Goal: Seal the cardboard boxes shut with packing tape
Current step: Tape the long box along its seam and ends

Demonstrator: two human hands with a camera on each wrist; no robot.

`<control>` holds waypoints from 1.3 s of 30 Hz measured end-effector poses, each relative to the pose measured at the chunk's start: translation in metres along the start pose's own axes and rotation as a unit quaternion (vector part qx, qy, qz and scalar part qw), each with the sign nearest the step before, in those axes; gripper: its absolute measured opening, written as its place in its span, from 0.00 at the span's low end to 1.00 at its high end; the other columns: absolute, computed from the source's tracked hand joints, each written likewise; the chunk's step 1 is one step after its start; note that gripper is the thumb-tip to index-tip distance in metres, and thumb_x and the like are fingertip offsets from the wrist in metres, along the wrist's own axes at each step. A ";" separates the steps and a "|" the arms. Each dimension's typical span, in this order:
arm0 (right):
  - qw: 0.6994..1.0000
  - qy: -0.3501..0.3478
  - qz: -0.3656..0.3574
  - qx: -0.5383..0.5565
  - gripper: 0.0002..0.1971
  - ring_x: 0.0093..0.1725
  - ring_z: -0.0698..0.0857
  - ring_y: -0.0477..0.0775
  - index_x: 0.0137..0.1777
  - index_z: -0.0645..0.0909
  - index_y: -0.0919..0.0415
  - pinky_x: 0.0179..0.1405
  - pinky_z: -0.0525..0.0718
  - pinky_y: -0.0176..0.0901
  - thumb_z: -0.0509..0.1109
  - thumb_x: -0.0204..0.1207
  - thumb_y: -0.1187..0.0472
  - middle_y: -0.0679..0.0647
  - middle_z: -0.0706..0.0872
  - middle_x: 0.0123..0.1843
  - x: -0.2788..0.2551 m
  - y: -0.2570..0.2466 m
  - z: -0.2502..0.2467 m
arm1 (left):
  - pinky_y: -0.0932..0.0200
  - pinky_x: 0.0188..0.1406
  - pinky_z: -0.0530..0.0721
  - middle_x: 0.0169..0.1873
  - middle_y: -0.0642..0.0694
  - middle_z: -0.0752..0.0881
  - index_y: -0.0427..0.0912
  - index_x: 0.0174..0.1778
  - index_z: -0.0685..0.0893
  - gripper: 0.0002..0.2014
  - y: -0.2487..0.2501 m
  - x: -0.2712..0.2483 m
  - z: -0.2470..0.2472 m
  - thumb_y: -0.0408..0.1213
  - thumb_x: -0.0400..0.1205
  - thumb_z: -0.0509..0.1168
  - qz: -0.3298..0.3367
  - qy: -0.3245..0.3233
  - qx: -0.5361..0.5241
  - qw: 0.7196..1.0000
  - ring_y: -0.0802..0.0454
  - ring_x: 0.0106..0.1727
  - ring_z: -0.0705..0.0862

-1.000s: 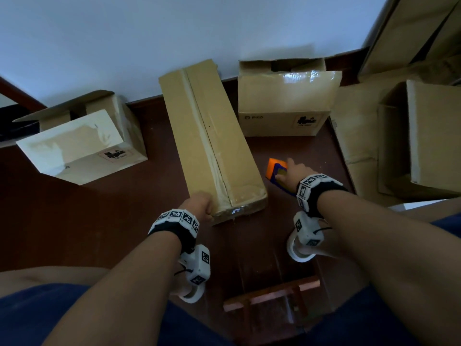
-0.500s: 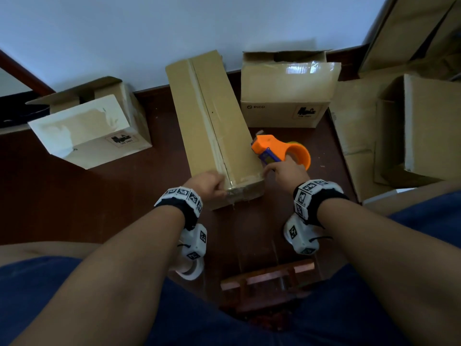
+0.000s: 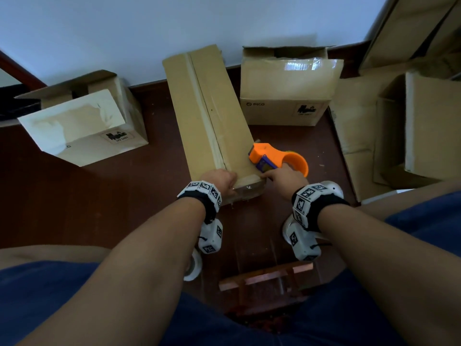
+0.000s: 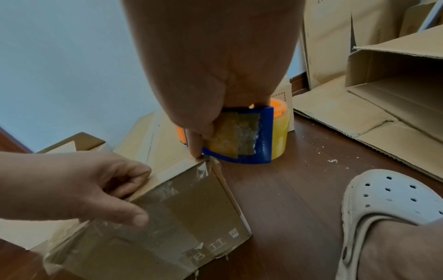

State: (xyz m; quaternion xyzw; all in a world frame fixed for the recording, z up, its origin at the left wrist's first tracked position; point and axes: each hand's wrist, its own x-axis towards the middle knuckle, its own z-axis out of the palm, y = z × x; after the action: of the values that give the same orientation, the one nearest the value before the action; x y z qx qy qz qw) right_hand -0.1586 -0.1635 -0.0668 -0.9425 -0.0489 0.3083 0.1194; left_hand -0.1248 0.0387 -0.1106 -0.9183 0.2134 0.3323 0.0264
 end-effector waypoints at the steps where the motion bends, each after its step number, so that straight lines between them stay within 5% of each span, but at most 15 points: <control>1: 1.000 -0.003 -0.001 0.005 0.22 0.62 0.78 0.67 0.73 0.75 0.39 0.63 0.78 0.60 0.54 0.84 0.60 0.59 0.73 0.63 0.001 0.001 -0.001 | 0.49 0.43 0.82 0.43 0.43 0.82 0.44 0.42 0.72 0.21 0.000 0.001 -0.003 0.60 0.79 0.64 -0.001 0.003 0.010 1.000 0.44 0.45 0.81; 3: 1.000 -0.009 -0.002 0.011 0.21 0.61 0.78 0.65 0.73 0.75 0.39 0.61 0.79 0.59 0.54 0.85 0.59 0.59 0.73 0.62 0.004 0.002 -0.002 | 0.54 0.38 0.76 0.38 0.45 0.79 0.43 0.41 0.75 0.25 0.003 0.001 -0.012 0.65 0.80 0.59 0.011 0.032 0.009 0.999 0.47 0.40 0.79; 8: 1.000 -0.016 0.002 0.006 0.21 0.60 0.78 0.64 0.73 0.75 0.39 0.58 0.81 0.57 0.54 0.86 0.58 0.59 0.74 0.63 0.006 0.003 -0.004 | 0.58 0.41 0.68 0.41 0.47 0.75 0.45 0.43 0.71 0.13 0.007 0.012 -0.011 0.49 0.85 0.62 0.095 0.079 -0.067 0.990 0.47 0.44 0.77; 17: 0.999 -0.039 -0.003 0.020 0.21 0.60 0.78 0.64 0.74 0.73 0.38 0.56 0.83 0.57 0.56 0.86 0.59 0.59 0.73 0.64 0.014 0.010 0.001 | 0.45 0.50 0.81 0.61 0.38 0.77 0.41 0.66 0.70 0.20 0.023 0.021 0.001 0.53 0.87 0.55 0.078 0.061 0.059 0.993 0.38 0.58 0.81; 24: 0.996 -0.050 -0.027 0.075 0.26 0.50 0.80 0.59 0.76 0.73 0.44 0.42 0.78 0.48 0.55 0.84 0.69 0.59 0.81 0.64 0.016 0.015 0.004 | 0.50 0.42 0.76 0.60 0.41 0.80 0.42 0.65 0.72 0.18 0.037 0.019 -0.009 0.51 0.86 0.58 0.034 0.047 0.101 0.993 0.40 0.58 0.82; 29: 0.987 0.018 -0.004 0.162 0.23 0.50 0.82 0.60 0.70 0.79 0.46 0.44 0.80 0.46 0.55 0.84 0.69 0.61 0.82 0.65 0.009 0.036 0.007 | 0.51 0.46 0.77 0.54 0.40 0.80 0.40 0.63 0.74 0.20 0.046 0.027 -0.024 0.53 0.85 0.60 0.072 0.074 0.014 0.995 0.41 0.55 0.81; 32: 0.968 0.069 0.060 0.235 0.21 0.36 0.78 0.55 0.66 0.82 0.49 0.29 0.73 0.42 0.53 0.84 0.68 0.64 0.84 0.59 0.007 0.047 0.005 | 0.47 0.47 0.80 0.50 0.42 0.78 0.44 0.60 0.72 0.16 0.056 0.035 -0.017 0.49 0.83 0.63 0.104 0.107 -0.054 0.987 0.42 0.49 0.80; 36: 0.934 0.132 0.103 0.316 0.20 0.38 0.78 0.56 0.61 0.85 0.50 0.29 0.71 0.43 0.52 0.86 0.65 0.63 0.85 0.57 0.006 0.060 0.002 | 0.44 0.50 0.83 0.53 0.41 0.75 0.49 0.61 0.79 0.13 0.060 0.050 -0.009 0.47 0.83 0.63 0.085 0.085 -0.039 0.992 0.40 0.51 0.79; 39: 0.923 0.138 0.116 0.341 0.20 0.29 0.73 0.48 0.61 0.85 0.50 0.23 0.66 0.37 0.51 0.86 0.64 0.61 0.84 0.51 0.006 0.063 0.000 | 0.43 0.51 0.83 0.53 0.41 0.75 0.49 0.59 0.84 0.12 0.066 0.054 -0.012 0.45 0.83 0.62 0.086 0.075 -0.022 0.993 0.40 0.52 0.79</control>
State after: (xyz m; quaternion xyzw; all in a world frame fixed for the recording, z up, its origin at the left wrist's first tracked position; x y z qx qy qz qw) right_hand -0.1532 -0.2235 -0.0864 -0.8771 0.1856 0.1849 0.4027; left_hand -0.1072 -0.0438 -0.1285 -0.9193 0.2856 0.2680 -0.0386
